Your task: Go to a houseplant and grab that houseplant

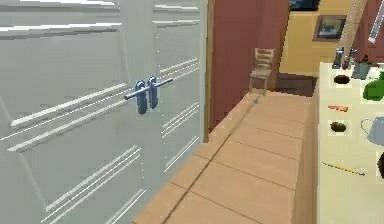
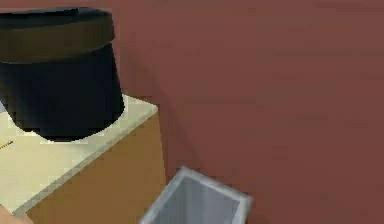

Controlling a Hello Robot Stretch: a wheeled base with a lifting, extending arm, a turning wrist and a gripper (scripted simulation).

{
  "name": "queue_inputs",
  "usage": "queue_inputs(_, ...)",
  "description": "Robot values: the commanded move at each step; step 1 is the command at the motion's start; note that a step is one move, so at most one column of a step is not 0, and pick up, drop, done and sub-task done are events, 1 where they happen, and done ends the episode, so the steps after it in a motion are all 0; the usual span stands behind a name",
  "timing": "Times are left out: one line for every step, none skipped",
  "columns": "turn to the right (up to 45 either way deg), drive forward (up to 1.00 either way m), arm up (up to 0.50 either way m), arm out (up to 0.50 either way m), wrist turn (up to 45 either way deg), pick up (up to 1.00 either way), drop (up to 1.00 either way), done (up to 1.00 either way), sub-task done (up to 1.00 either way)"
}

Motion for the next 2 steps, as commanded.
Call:
queue_inputs(-45.0,0.00,0.00,0.00,0.0,0.00,0.00,0.00,0.00)
queue_inputs(-45.0,0.00,0.00,0.00,0.0,0.00,0.00,0.00,0.00)
